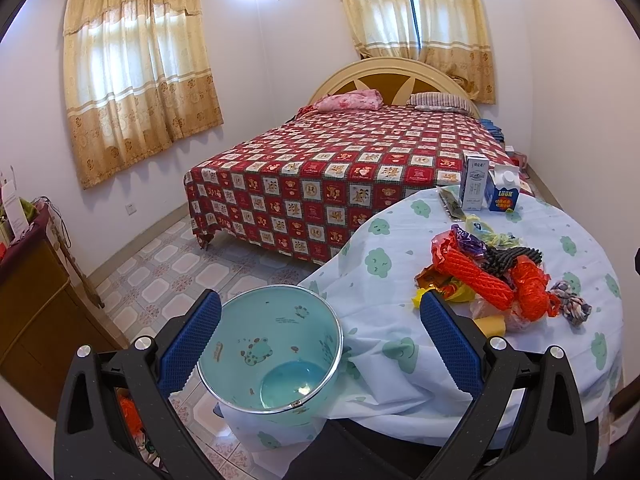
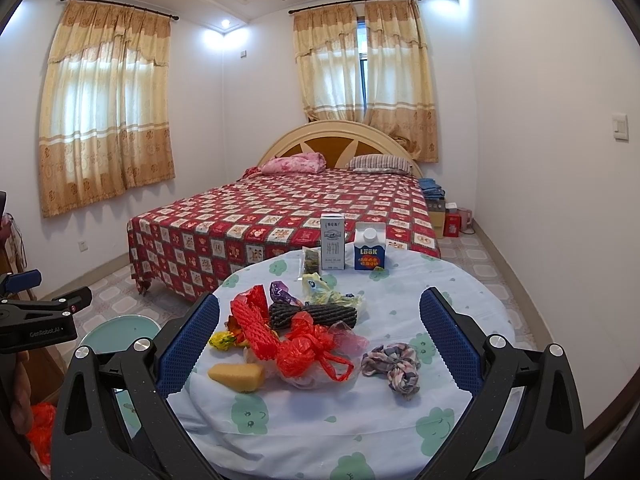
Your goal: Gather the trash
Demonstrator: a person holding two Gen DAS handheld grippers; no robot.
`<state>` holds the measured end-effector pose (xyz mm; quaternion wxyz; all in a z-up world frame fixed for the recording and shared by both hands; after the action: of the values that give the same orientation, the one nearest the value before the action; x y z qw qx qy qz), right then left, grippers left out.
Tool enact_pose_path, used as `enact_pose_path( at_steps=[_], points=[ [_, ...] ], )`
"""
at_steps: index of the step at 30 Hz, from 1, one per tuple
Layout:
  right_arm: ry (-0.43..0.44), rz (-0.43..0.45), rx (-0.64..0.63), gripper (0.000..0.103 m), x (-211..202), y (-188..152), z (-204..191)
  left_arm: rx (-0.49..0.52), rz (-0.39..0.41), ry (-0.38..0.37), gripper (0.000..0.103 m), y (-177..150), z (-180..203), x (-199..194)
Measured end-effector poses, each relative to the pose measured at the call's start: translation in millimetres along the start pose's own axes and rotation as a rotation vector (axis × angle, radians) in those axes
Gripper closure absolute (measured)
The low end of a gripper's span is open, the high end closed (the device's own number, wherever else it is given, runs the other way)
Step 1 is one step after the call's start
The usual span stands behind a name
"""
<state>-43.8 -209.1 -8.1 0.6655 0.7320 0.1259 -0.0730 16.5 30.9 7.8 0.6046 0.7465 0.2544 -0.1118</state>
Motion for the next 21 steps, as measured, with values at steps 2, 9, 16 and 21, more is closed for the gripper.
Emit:
enact_pose_path(
  at_steps=[2, 9, 16, 21],
  points=[
    [0.0, -0.002, -0.001, 0.004, 0.5, -0.7, -0.7, -0.001, 0.0, -0.001, 0.006, 0.0, -0.1, 0.0],
    [-0.001, -0.002, 0.001, 0.004, 0.0, -2.1, -2.9, 0.001, 0.0, -0.001, 0.006, 0.3, -0.3, 0.0],
    [-0.001, -0.002, 0.001, 0.004, 0.0, -1.5, -1.2, 0.0, -0.002, 0.0, 0.006, 0.2, -1.9, 1.1],
    [0.001, -0.006, 0.002, 0.004, 0.7, -0.9, 2.6, 0.001, -0.004, 0.0, 0.006, -0.2, -3.1, 1.9]
  ],
)
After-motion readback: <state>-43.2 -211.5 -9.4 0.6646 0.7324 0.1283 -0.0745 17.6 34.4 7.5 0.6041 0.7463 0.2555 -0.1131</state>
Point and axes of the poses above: each gripper's, at about its wrist camera, not at the fingertips, and x roughly the way its jaws point, z to its right, y to its top, the point moved 1 cm from there along x, roughly the way its jaws point, and after that the axes turned 12 degrees about y, right-handed, at the moved point
